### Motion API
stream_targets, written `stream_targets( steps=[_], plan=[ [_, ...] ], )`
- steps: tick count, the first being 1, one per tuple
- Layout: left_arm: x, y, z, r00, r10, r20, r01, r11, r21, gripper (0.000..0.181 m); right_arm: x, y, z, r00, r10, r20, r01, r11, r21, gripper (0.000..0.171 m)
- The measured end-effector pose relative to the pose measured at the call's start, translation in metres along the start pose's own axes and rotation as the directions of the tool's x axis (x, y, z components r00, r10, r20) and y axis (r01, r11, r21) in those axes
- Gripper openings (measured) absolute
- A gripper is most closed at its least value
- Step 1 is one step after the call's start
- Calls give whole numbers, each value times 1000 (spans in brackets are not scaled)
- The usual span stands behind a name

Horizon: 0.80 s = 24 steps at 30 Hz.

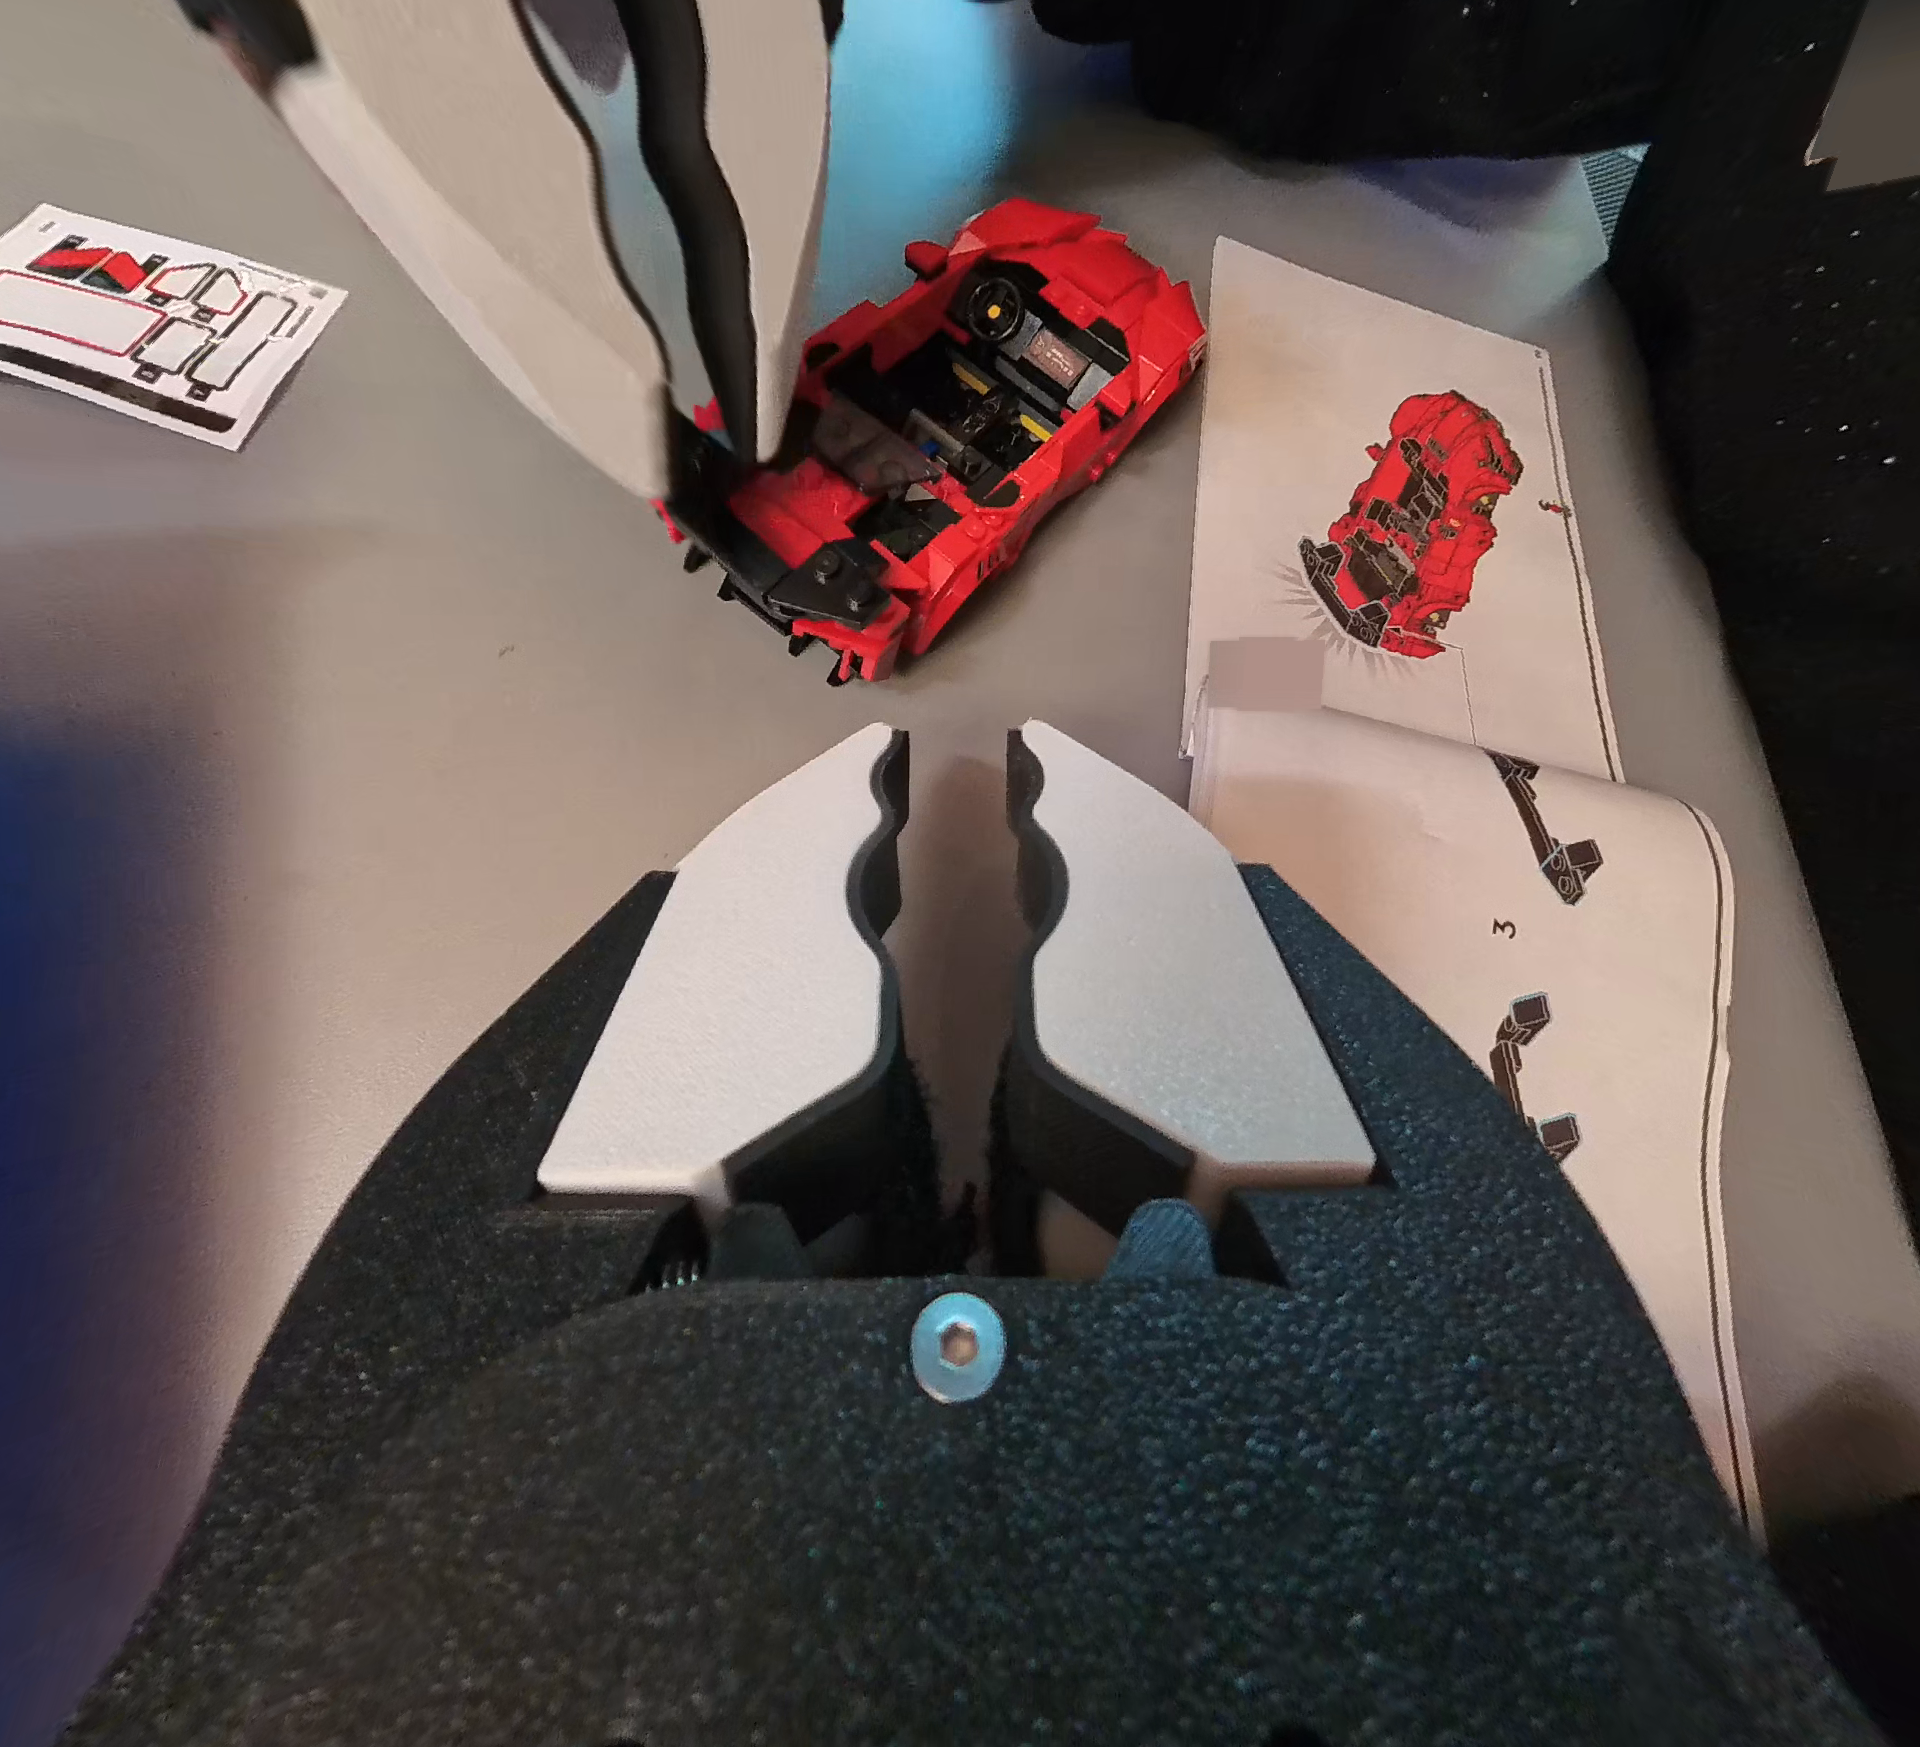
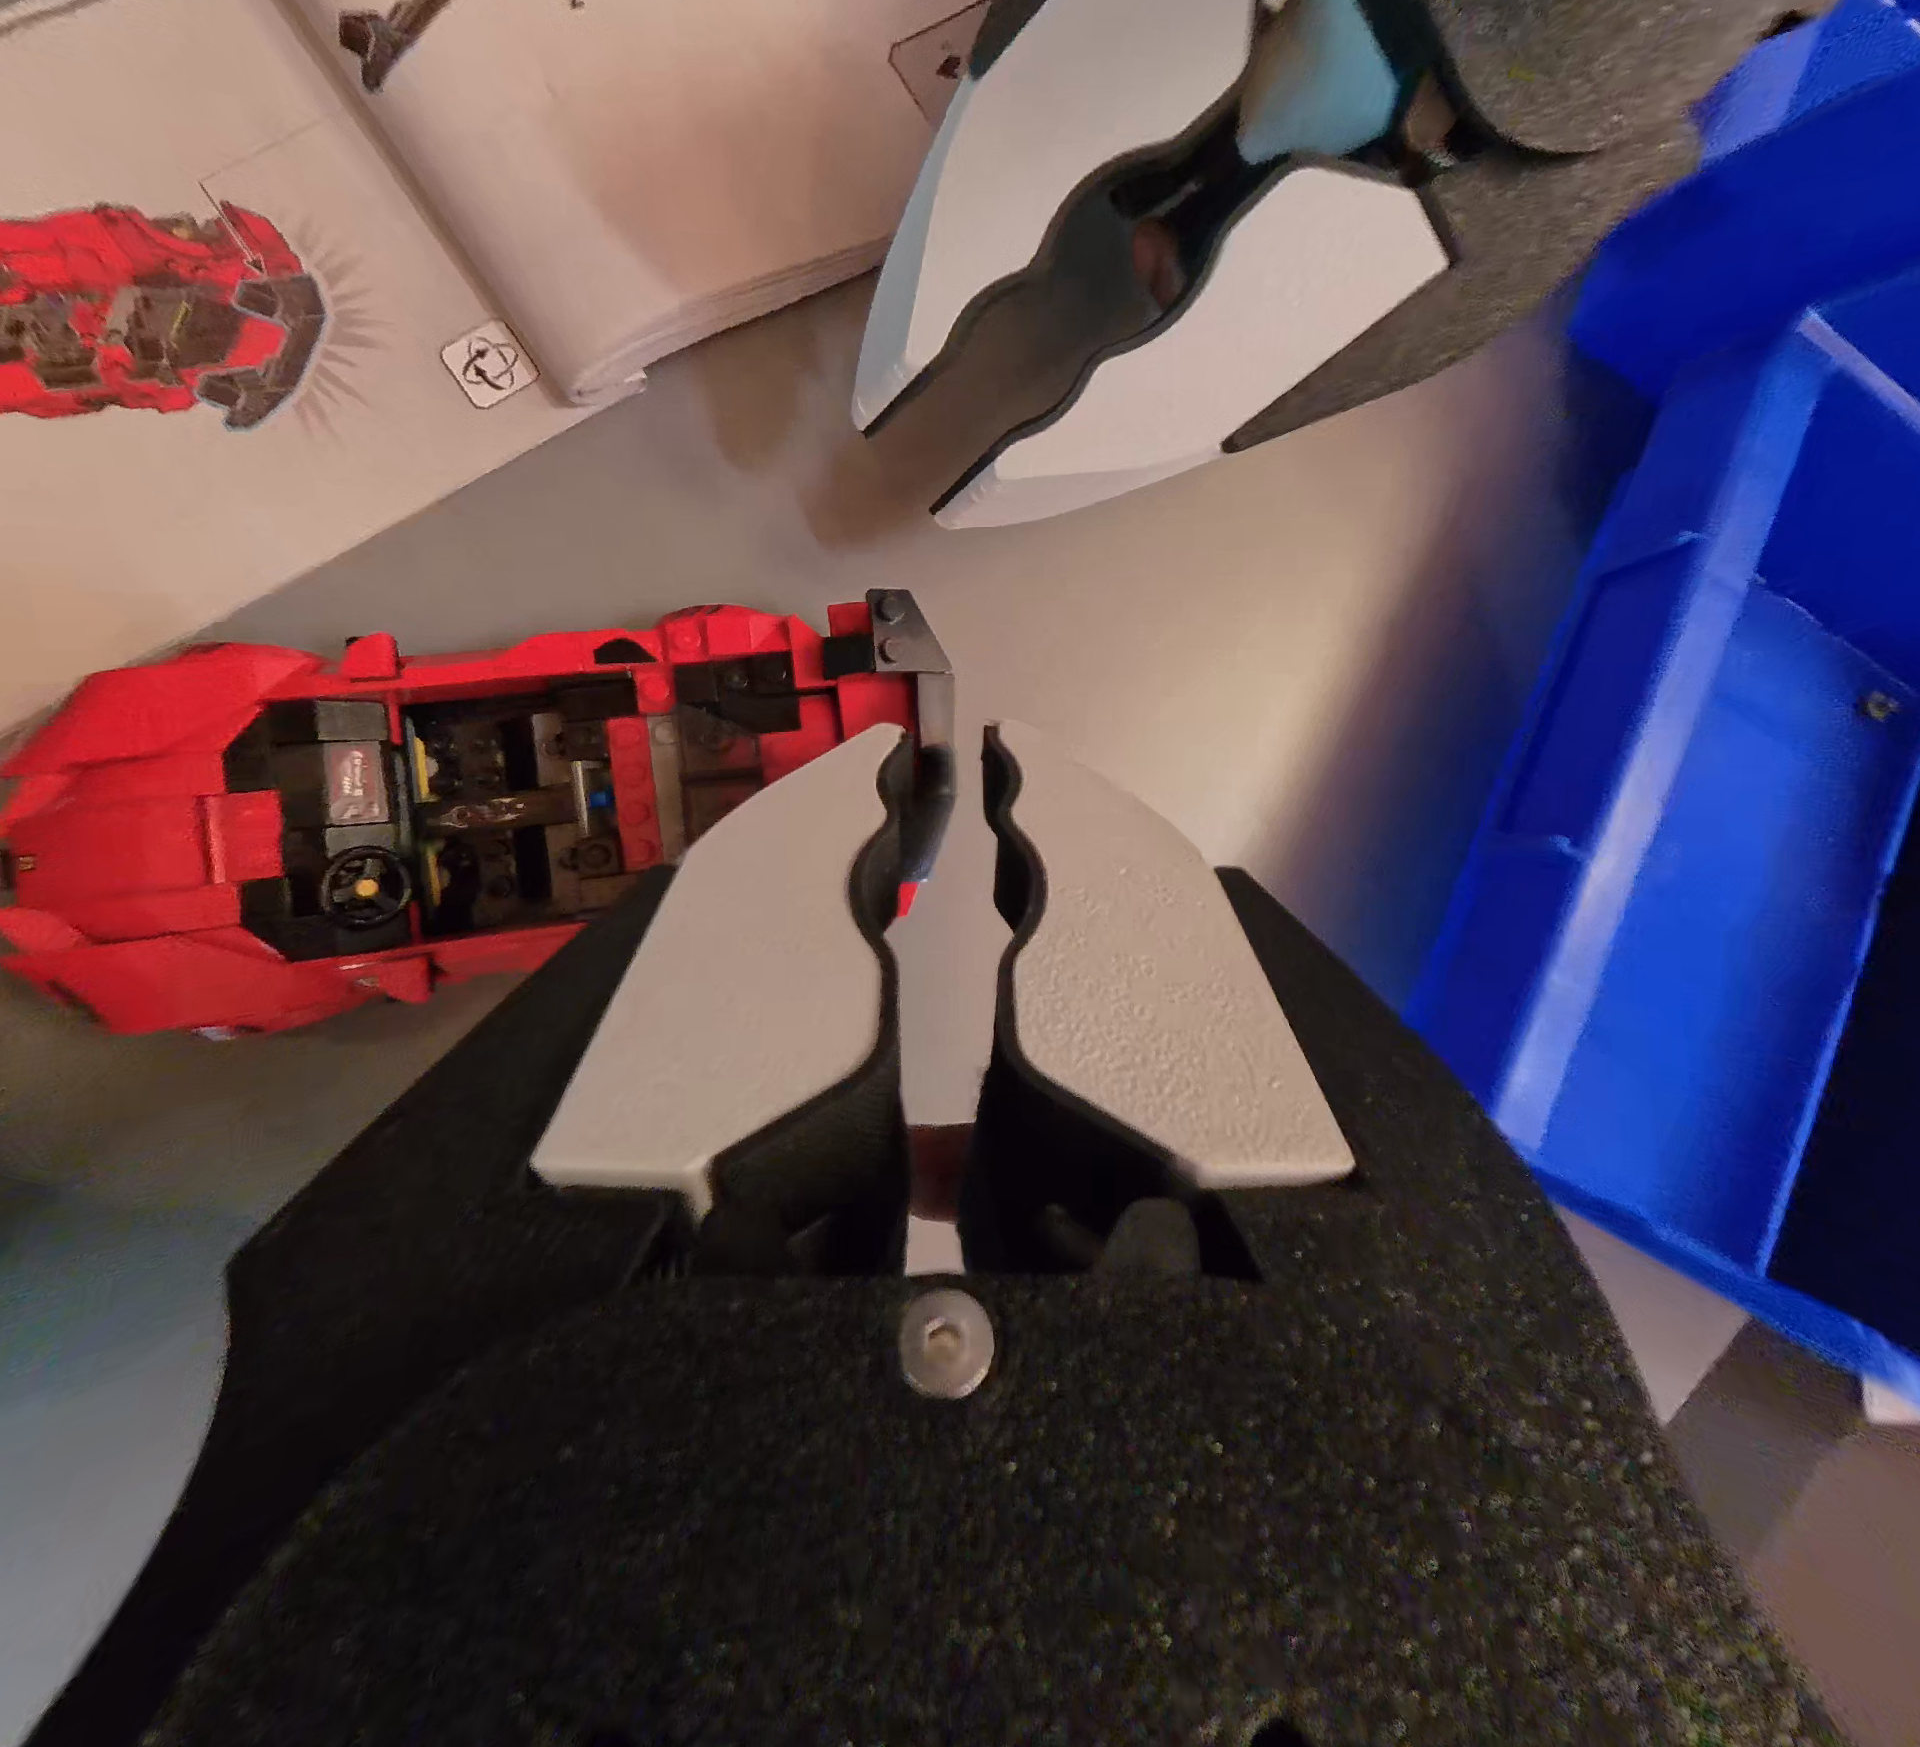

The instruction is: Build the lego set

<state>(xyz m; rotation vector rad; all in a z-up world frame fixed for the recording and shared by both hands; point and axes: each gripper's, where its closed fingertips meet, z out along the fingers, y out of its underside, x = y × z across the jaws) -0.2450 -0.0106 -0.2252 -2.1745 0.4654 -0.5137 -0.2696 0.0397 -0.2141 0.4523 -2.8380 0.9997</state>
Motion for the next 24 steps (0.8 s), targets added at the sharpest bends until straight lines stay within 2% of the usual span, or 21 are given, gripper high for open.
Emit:
stream_targets(
  steps=[3,5,8,10,12,14,17,19,21,24],
  plan=[
    [-1,-1,1,1000,-3,1,3,1000,7,18,5,-3,-18,995,87,-55,-86,996,27,26],
    [-2,-2,2,1000,-7,2,7,1000,14,19,8,-6,-32,980,181,-88,-178,983,35,29],
    [-4,-5,3,1000,-9,15,8,1000,30,22,11,-9,-47,918,355,-176,-356,934,28,47],
    [-6,-6,1,999,-11,43,10,1000,29,28,12,1,-54,836,455,-306,-486,873,-28,56],
    [-5,-11,0,998,-2,56,0,999,41,37,4,16,-62,718,535,-446,-628,774,-82,66],
    [-1,-17,-1,998,28,57,-32,998,56,49,-14,22,-63,577,609,-544,-749,660,-54,74],
    [12,-26,-2,997,70,32,-72,995,70,69,-51,9,-45,421,726,-544,-847,529,51,94],
    [20,-32,-1,997,76,13,-77,994,73,74,-61,-2,-30,321,772,-548,-871,469,150,95],
    [20,-32,3,997,64,30,-65,997,47,75,-63,-11,-15,264,792,-550,-868,444,223,99],
    [17,-25,9,998,52,42,-52,999,-1,73,-58,-8,-13,172,796,-580,-863,406,300,96]
  ],
)
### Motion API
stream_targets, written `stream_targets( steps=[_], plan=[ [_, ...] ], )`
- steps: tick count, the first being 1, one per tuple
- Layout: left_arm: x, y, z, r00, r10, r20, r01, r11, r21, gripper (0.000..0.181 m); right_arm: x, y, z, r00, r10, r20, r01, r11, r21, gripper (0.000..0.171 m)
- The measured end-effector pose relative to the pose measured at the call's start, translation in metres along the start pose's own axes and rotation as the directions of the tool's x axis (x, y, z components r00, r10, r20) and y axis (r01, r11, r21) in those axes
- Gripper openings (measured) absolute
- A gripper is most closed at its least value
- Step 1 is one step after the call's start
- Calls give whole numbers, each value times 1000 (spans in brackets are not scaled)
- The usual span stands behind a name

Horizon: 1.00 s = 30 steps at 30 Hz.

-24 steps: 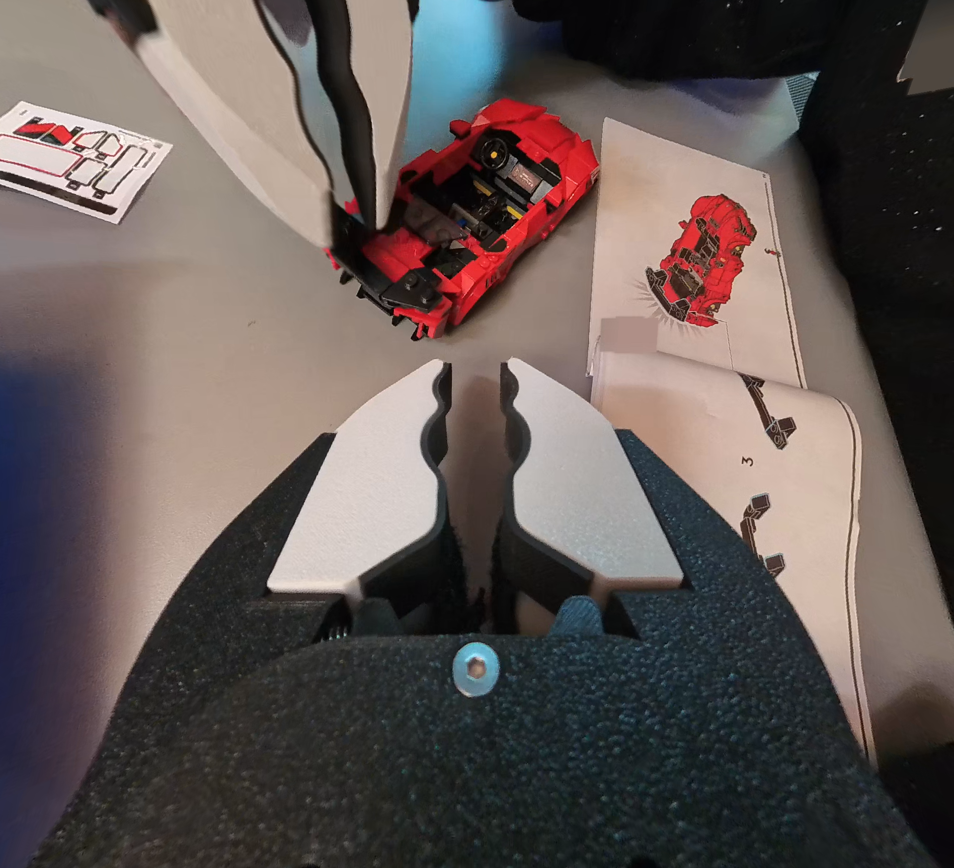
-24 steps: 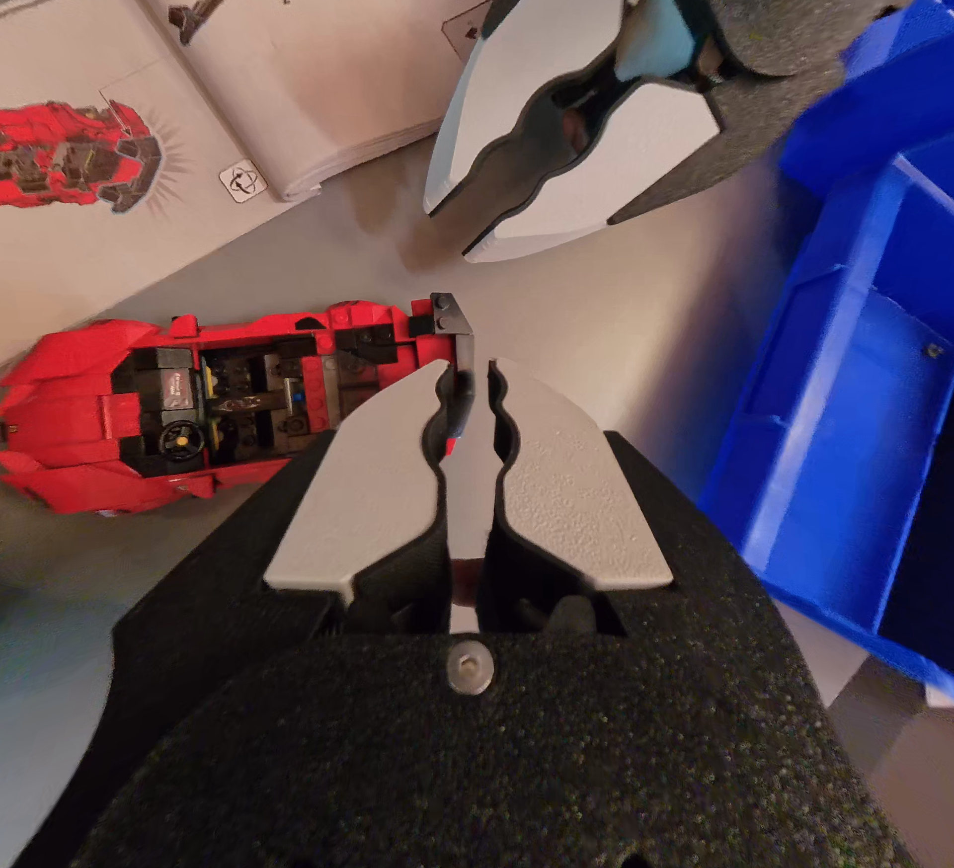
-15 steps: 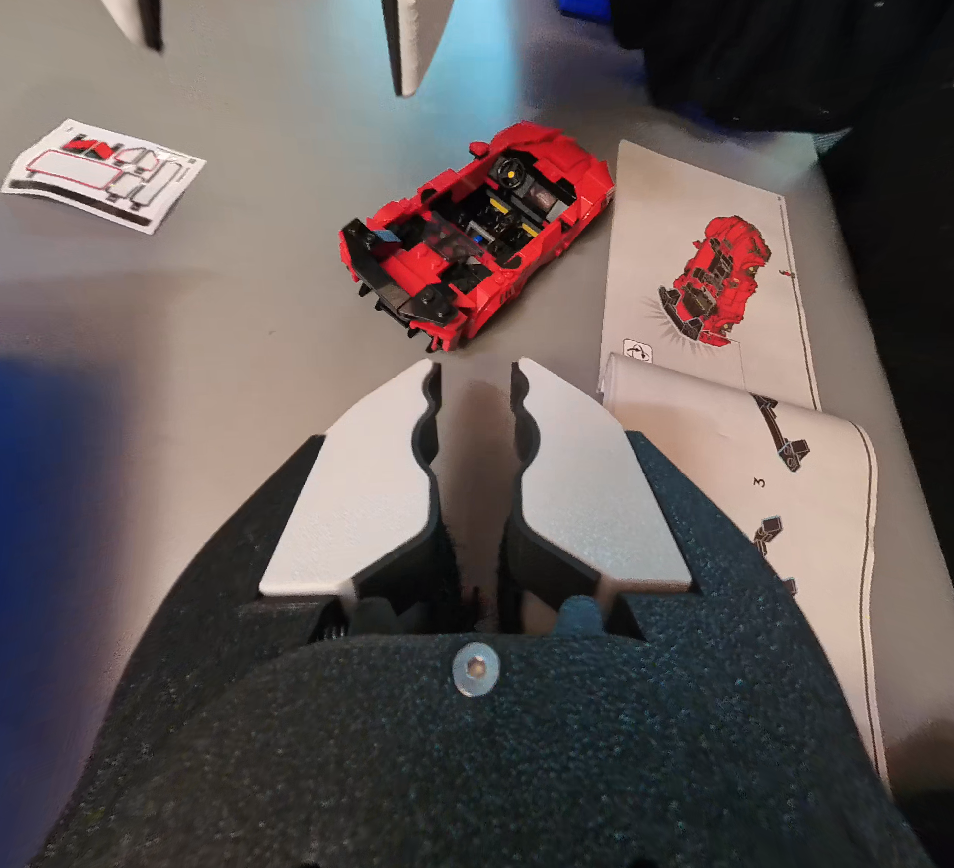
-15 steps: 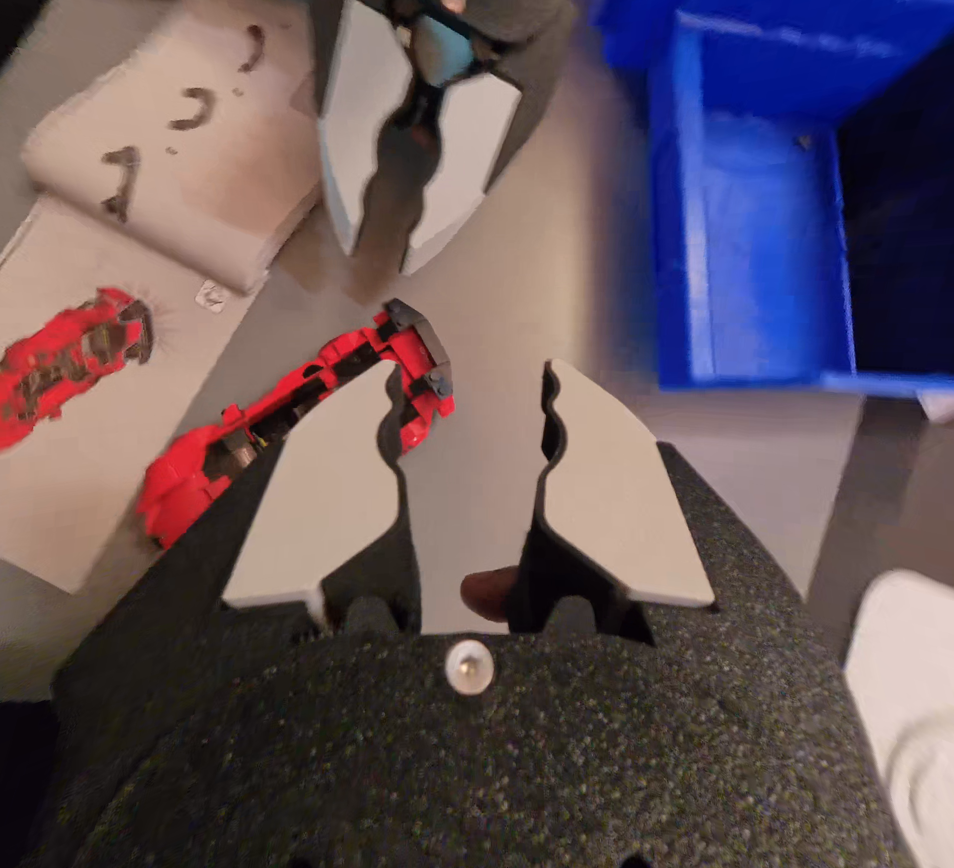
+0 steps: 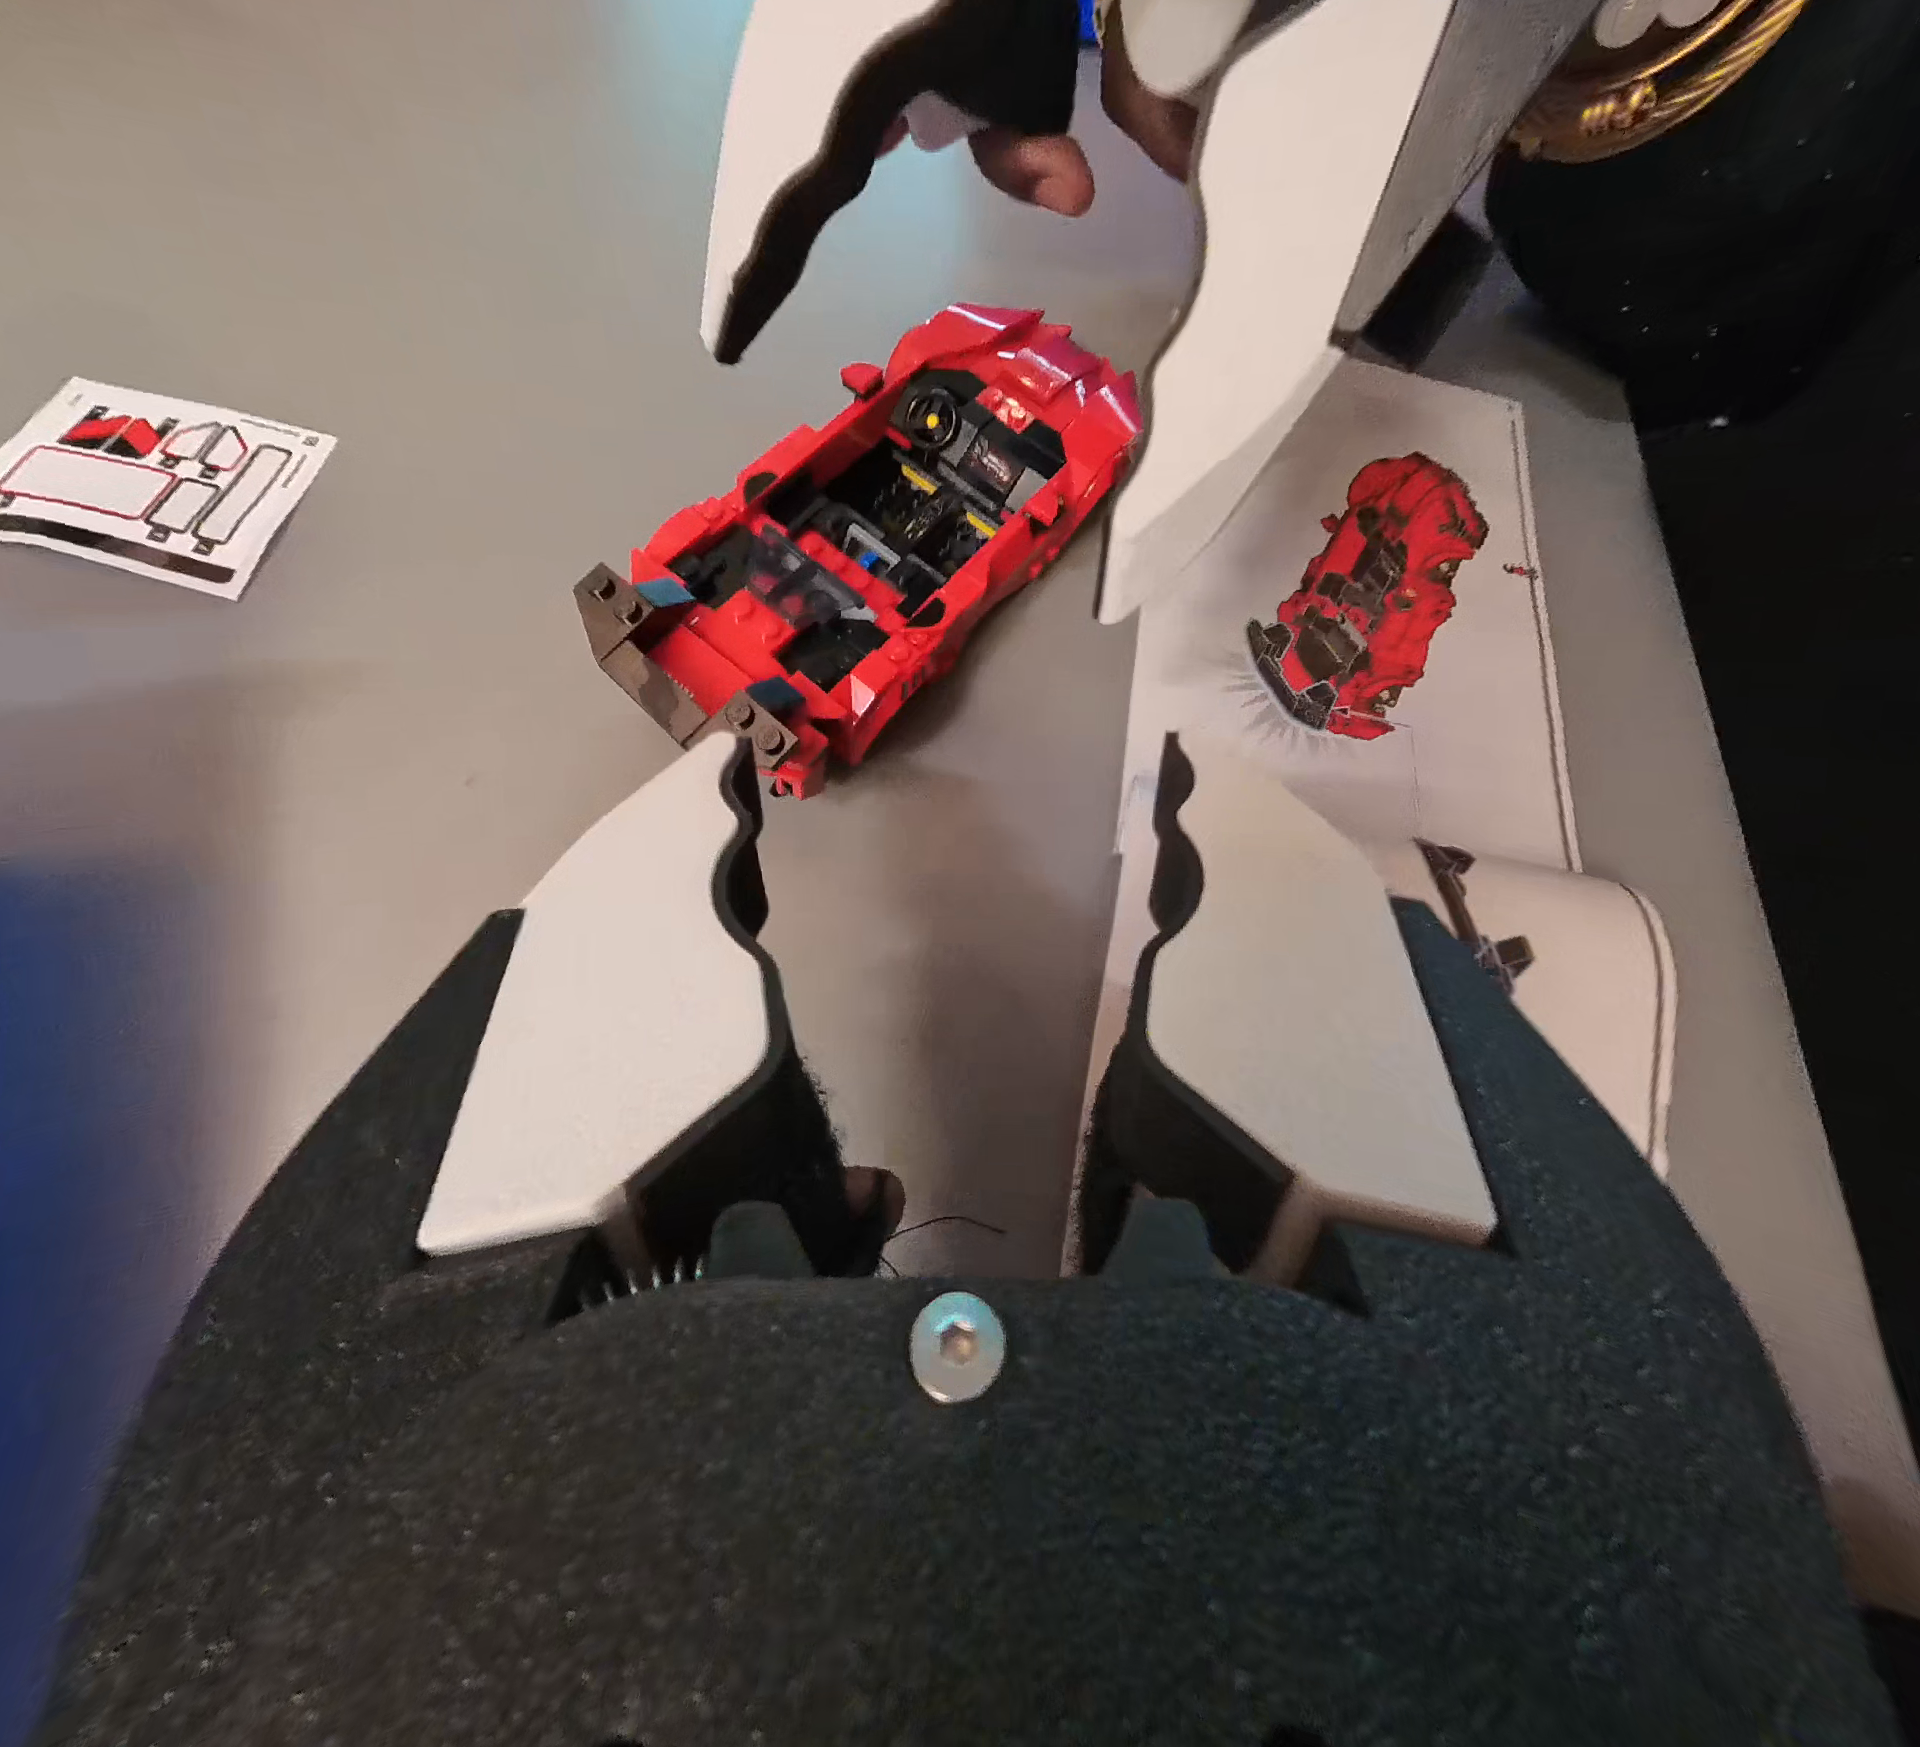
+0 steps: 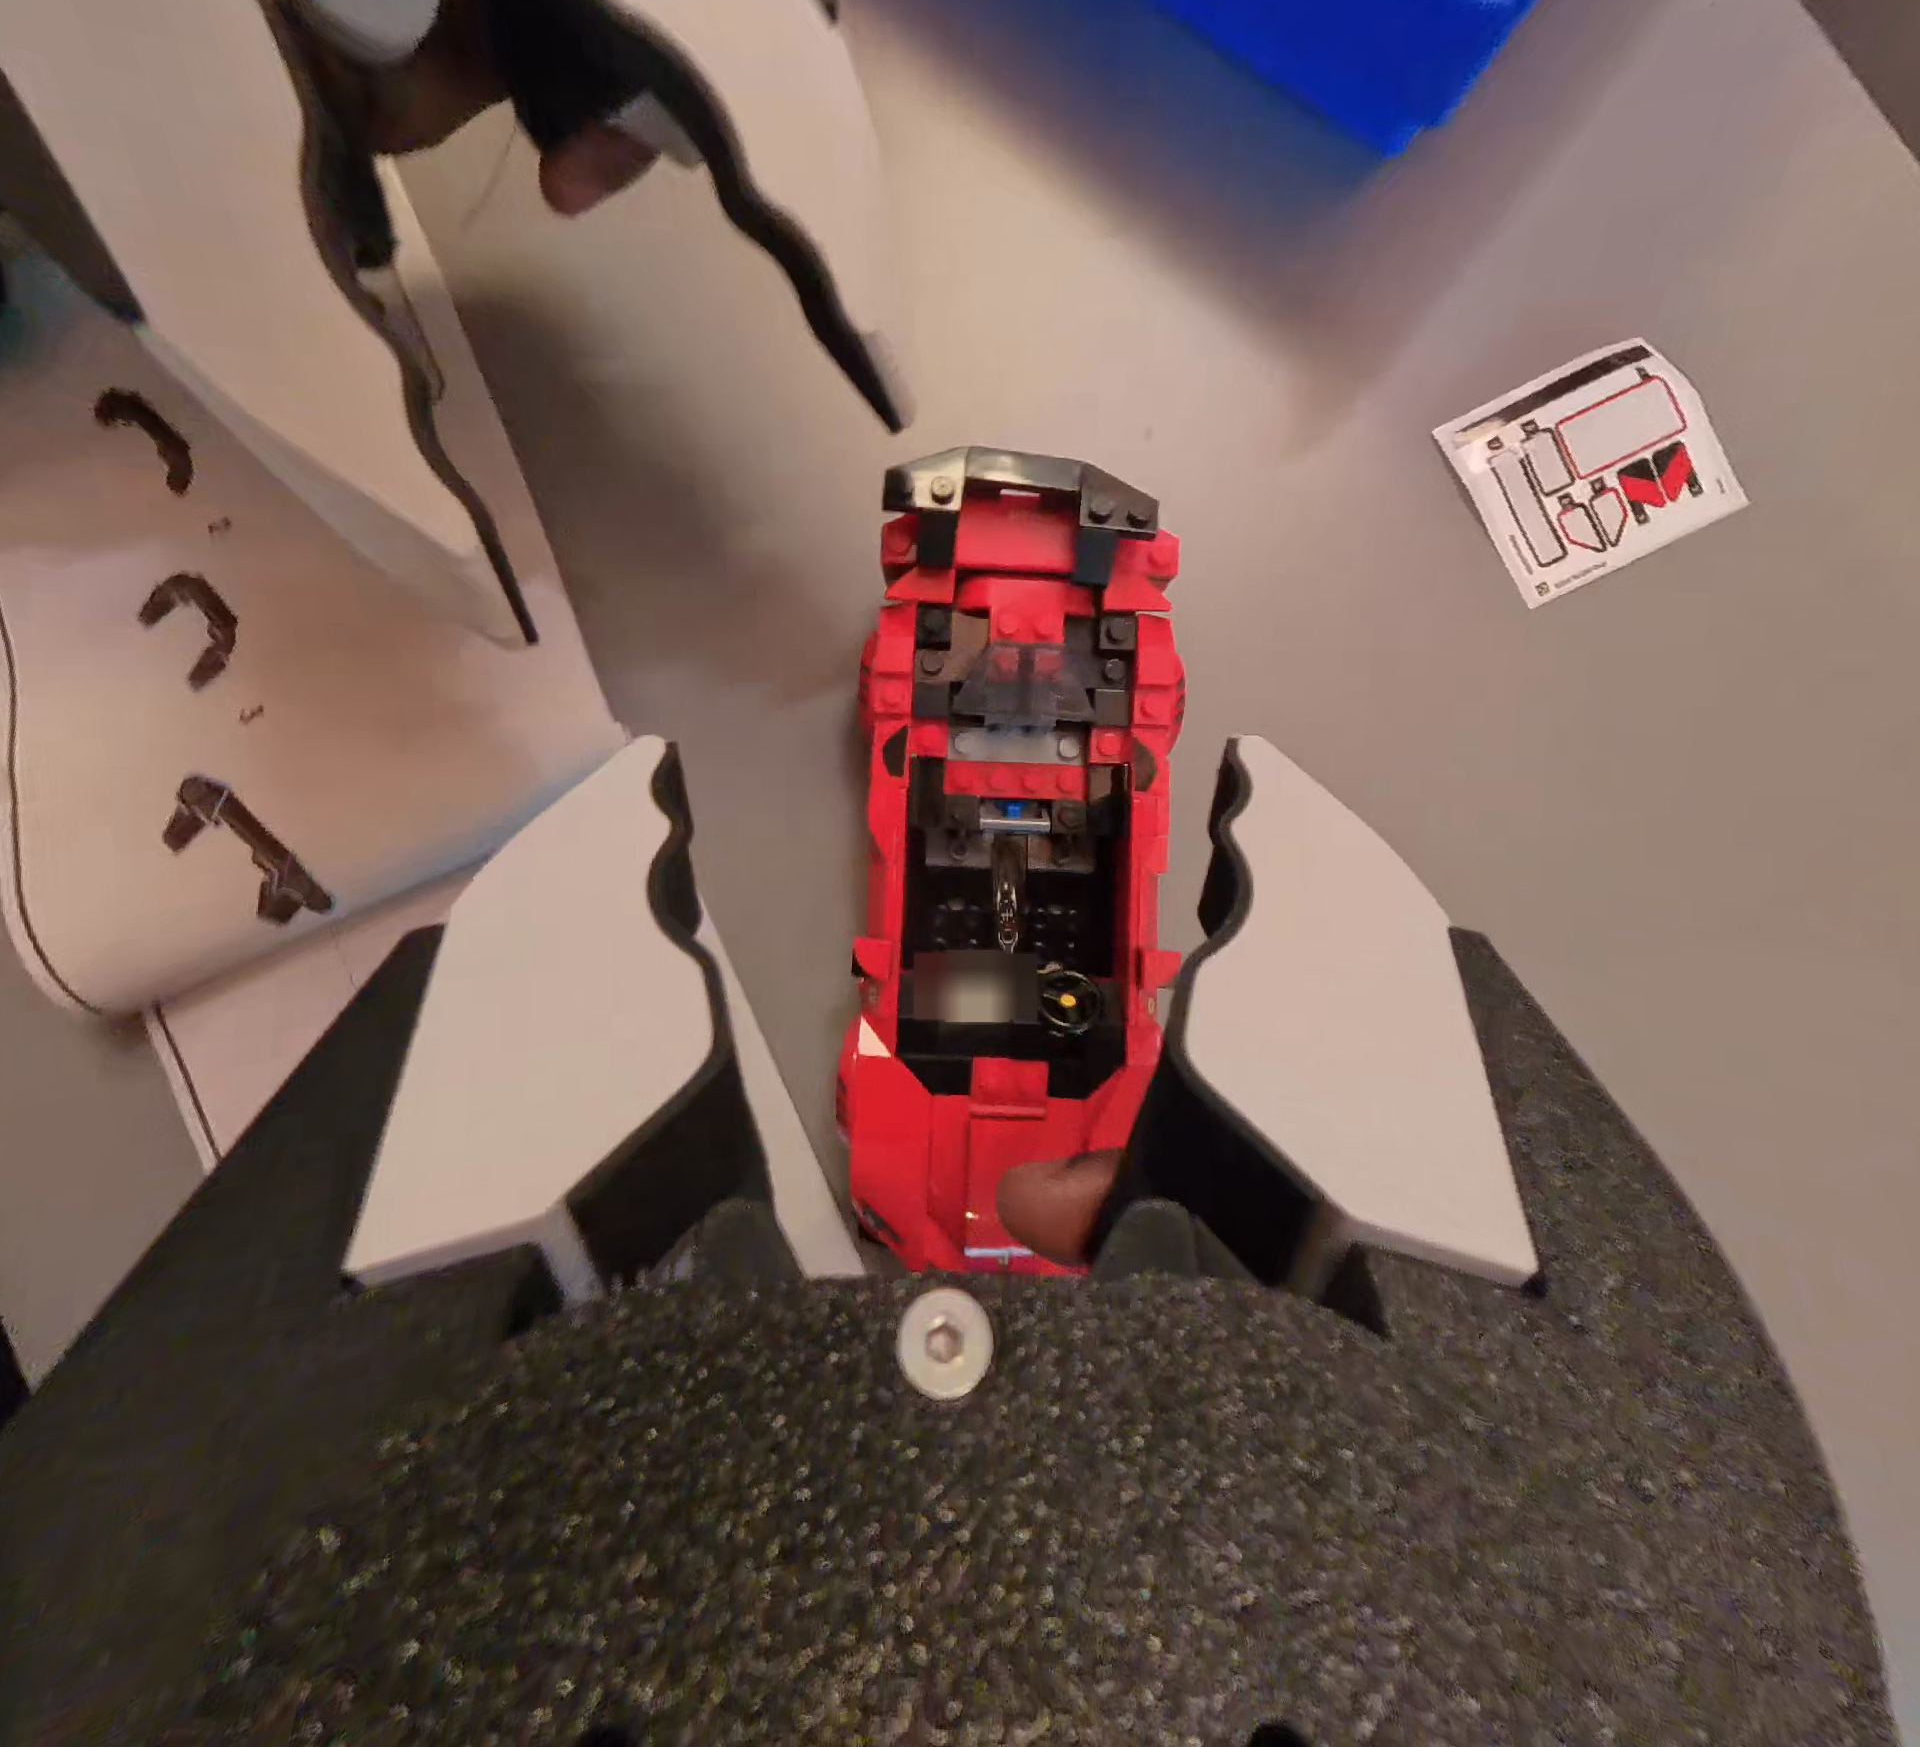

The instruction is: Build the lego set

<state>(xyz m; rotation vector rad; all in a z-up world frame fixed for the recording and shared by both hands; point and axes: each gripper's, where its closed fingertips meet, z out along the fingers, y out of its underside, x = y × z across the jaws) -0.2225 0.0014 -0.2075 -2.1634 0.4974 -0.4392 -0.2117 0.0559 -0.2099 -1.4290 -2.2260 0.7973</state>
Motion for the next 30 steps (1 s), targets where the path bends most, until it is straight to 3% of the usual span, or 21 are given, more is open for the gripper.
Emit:
stream_targets(
  steps=[23,25,27,28,29,30],
  plan=[
    [-8,-7,-6,999,7,35,-9,998,70,51,14,-14,-13,993,60,101,-73,989,131,71],
    [-9,-6,-7,999,4,41,-7,998,67,40,15,-17,-15,991,67,114,-84,984,155,64],
    [-12,-1,-7,999,-13,47,11,999,44,17,18,-13,-11,990,83,118,-100,984,150,50],
    [-13,1,-6,999,-15,48,13,999,38,2,17,-8,-7,988,74,132,-92,987,132,26],
    [-14,1,-6,998,-8,58,5,999,39,0,16,-6,-5,987,63,146,-83,988,133,5],
    [-16,0,-6,997,5,73,-8,999,45,0,15,-6,-5,986,57,154,-81,985,154,0]
  ],
)
